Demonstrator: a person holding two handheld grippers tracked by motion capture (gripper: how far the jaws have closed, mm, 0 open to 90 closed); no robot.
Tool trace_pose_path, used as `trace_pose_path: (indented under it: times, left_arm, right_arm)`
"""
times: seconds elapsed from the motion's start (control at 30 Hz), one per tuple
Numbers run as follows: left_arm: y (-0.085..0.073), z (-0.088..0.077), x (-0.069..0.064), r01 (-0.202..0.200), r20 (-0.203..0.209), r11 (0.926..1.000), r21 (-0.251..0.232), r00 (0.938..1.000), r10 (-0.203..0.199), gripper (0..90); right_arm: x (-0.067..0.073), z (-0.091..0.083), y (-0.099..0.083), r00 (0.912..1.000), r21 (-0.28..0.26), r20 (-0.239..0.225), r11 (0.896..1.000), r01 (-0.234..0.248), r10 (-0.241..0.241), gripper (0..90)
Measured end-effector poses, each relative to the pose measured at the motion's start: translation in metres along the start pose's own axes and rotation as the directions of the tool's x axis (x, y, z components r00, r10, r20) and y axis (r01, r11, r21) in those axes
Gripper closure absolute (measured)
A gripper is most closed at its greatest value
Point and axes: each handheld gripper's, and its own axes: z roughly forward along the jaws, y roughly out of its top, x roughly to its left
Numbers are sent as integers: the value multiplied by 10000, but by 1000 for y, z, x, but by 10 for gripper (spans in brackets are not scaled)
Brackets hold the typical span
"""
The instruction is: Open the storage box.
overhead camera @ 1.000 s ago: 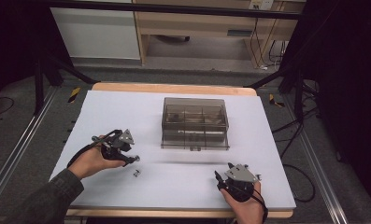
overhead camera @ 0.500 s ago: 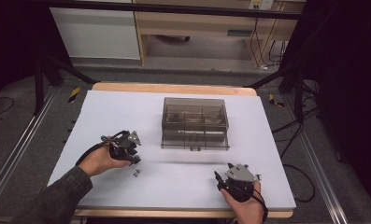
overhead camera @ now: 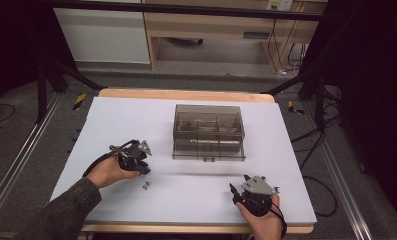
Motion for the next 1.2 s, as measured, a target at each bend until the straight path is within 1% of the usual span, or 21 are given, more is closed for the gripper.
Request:
trace_pose_path:
  times: [0.07, 0.17, 0.27, 0.33, 0.37, 0.47, 0.57, 0.7, 0.77, 0.9, 0.93, 0.97, 1.03, 1.13, 1.17, 1.2]
  left_arm:
    - [-1, -1, 0, -1, -85, 10000, -65, 10000, 1, 728]
    - [-3, -6, 1, -24, -95, 9997, -260, 10000, 22, 729]
    - [-5, -11, 2, -55, -297, 9987, -515, 9996, 39, 729]
    - [-5, -15, 2, -170, -647, 9974, -700, 9978, 125, 729]
    - [-6, -16, 2, -166, -713, 9967, -792, 9974, 109, 729]
    - [-6, -23, 2, -108, -832, 9932, -1158, 9965, 11, 729]
    - [-3, -30, -1, -187, -828, 9897, -1418, 9965, 70, 730]
    - [3, -38, -5, -436, -919, 9879, -1485, 9953, 301, 730]
    - [6, -42, -8, -548, -1015, 9863, -1558, 9941, 392, 730]
    - [12, -50, -13, -729, -1007, 9829, -1689, 9933, 563, 730]
    - [14, -51, -14, -767, -1062, 9826, -1692, 9926, 592, 730]
    - [17, -52, -11, -1270, -1169, 9748, -1833, 9874, 1067, 730]
    - [19, -55, -12, -1282, -1258, 9753, -1801, 9863, 1064, 730]
    - [22, -55, -11, -1180, -1201, 9772, -1766, 9880, 976, 730]
    - [23, -56, -11, -1121, -1144, 9769, -1820, 9892, 922, 730]
    - [24, -57, -11, -1146, -1153, 9770, -1798, 9888, 947, 730]
  right_arm:
    - [0, 0, 0, 10000, 16, 36, 10000, 9, -9, 413]
    - [0, 0, 0, 10000, 4, 42, 10000, -13, 12, 409]
    - [0, 0, 0, 10000, 29, 53, 10000, -5, 4, 403]
    - [0, 0, 0, 10000, 59, 49, 10000, -8, 8, 395]
    - [0, 0, 0, 10000, 68, 51, 10000, -16, 16, 390]
    - [0, 1, 0, 10000, 100, 37, 9999, -56, 56, 377]
    - [0, 2, 0, 9999, 207, 66, 9997, -85, 84, 351]
    - [-1, 2, -1, 9998, 201, 93, 9997, -170, 168, 324]
    - [-1, 2, -1, 9998, 204, 106, 9997, -165, 163, 321]
    - [-1, 2, -1, 9997, 185, 110, 9996, -200, 198, 318]
    - [-1, 2, -1, 9998, 183, 103, 9997, -187, 185, 318]
    - [-1, 2, -1, 9998, 189, 115, 9997, -166, 164, 318]
    - [-1, 2, -1, 9998, 189, 108, 9997, -166, 164, 316]
    - [-1, 3, -1, 9997, 201, 115, 9996, -196, 194, 314]
    - [-2, 3, -1, 9997, 203, 119, 9996, -195, 192, 313]
    - [-1, 3, -1, 9997, 195, 126, 9996, -205, 202, 312]
